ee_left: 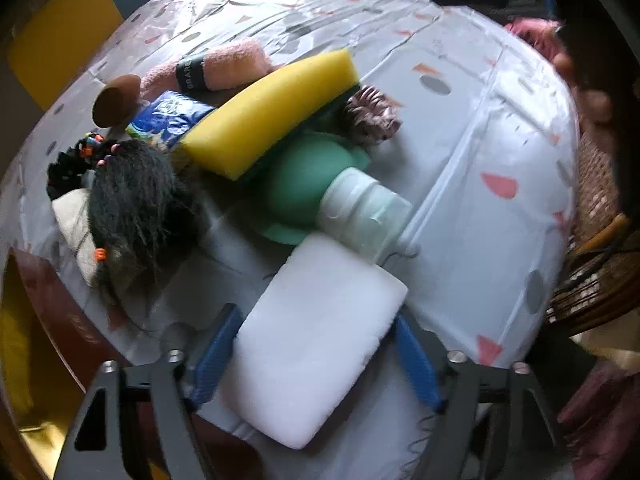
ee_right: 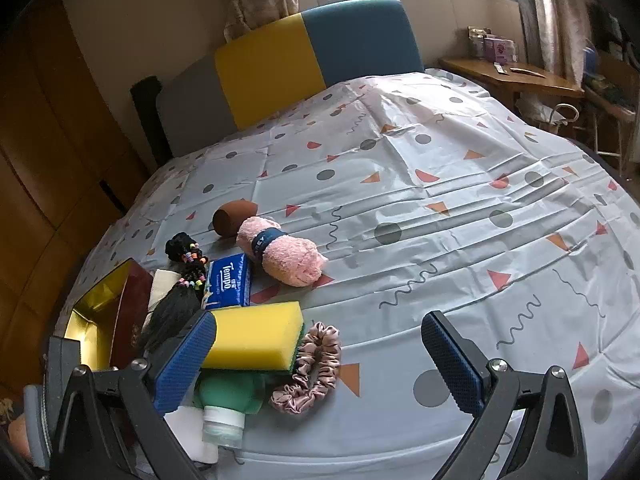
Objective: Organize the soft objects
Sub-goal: 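Move the left tool to the white sponge and close on it, then drop the white sponge into the tray with the left tool while the right grasps the yellow sponge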
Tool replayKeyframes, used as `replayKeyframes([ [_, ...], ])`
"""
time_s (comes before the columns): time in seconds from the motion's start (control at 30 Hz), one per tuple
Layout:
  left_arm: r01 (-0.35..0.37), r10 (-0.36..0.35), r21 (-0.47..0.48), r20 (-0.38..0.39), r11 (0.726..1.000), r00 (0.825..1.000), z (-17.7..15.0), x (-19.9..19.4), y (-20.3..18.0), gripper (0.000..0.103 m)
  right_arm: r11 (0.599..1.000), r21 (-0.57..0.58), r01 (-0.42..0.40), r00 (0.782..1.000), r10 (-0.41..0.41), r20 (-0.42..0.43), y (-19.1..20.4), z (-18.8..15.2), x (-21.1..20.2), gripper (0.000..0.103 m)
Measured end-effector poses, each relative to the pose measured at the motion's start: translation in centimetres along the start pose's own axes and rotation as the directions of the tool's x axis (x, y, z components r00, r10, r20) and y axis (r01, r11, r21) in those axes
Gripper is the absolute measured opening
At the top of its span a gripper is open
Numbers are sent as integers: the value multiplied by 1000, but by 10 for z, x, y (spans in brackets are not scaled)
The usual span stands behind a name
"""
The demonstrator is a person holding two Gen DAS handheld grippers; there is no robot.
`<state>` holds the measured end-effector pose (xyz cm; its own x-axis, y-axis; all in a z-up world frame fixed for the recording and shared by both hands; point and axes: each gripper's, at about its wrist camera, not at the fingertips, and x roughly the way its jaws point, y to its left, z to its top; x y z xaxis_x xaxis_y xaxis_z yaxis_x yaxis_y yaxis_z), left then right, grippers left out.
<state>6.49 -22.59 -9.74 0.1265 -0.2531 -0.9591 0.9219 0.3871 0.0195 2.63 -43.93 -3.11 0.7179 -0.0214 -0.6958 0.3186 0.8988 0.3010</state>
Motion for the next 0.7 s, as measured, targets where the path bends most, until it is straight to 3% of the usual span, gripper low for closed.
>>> replayKeyframes([
  [0.23,51,-37,-138,103,989,994,-27,-23,-14,70,1000,11,7,1000,-7,-9,-3,1,2,103],
  [0.43,-78,106,-178,151,981,983,-44,-16,-36,73,1000,6,10,999,-9,-47,-2,-2,8,103],
  [0.63,-114,157,-195,218,974,963,-51,-23,-43,67,1000,22,0,998,1,-60,-4,-3,10,103],
  [0.7,-87,142,-213,257,973,956,-54,-31,-42,66,1000,4,-17,998,17,-60,0,-3,9,103],
])
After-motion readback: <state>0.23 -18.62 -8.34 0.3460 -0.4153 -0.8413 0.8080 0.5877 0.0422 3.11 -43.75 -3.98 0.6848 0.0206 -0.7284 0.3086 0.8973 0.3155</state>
